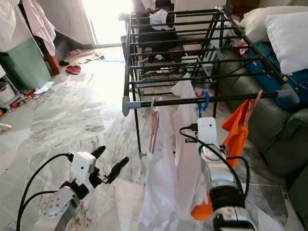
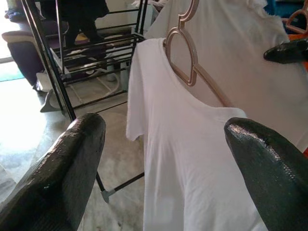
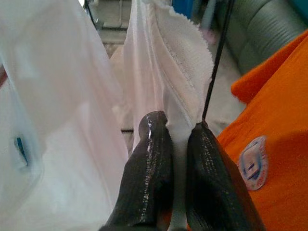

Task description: Hang hanger

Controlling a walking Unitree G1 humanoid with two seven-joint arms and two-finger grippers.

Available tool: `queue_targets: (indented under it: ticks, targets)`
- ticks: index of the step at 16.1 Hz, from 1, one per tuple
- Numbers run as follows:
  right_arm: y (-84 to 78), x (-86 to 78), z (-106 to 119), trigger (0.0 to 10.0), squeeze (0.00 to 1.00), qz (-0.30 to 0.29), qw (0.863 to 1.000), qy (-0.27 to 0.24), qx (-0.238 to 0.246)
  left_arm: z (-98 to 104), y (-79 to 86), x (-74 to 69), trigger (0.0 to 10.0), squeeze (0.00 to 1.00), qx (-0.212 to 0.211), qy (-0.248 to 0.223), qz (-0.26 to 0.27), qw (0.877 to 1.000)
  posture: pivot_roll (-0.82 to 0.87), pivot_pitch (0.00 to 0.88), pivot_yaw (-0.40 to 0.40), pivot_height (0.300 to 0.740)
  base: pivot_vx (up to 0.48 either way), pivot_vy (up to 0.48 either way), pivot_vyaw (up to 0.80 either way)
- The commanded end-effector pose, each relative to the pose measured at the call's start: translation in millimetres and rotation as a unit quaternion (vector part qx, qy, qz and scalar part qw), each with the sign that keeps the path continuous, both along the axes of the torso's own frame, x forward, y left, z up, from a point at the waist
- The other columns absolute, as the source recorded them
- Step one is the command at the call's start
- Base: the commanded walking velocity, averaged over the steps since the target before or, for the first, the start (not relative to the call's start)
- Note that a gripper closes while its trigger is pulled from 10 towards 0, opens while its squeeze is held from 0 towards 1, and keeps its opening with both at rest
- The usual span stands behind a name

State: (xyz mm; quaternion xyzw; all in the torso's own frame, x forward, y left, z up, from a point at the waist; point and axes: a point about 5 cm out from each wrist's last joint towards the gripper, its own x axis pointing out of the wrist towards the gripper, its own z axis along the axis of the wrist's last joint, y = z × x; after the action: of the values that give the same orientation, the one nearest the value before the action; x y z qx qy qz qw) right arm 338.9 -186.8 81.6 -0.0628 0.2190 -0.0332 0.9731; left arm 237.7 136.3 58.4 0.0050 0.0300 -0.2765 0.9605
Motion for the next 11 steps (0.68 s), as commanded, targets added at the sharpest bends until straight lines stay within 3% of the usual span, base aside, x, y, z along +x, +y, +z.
queue_targets:
  ticks: [1,7,11]
  targets:
    - [5.1,11.2,16,10.0,0.00,0.010,1.000,-0.019,0.018,3,0.8,-0.8,10.0,0.00,0.004,-0.002,-0.003,1.000,-0.16,0.000,0.043,0.740,0.000,0.000,0.00]
    - [21.1,20.9,6,10.0,0.00,0.031,0.997,0.036,0.056,5,-2.0,-3.5,10.0,0.00,0.003,-0.002,-0.008,1.000,-0.16,0.000,0.035,0.740,0.000,0.000,0.00]
    - [23.0,15.4,-10,10.0,0.00,0.027,0.993,0.077,0.082,4,-3.7,-3.6,10.0,0.00,0.001,0.001,-0.009,1.000,-0.16,0.000,0.031,0.740,0.000,0.000,0.00]
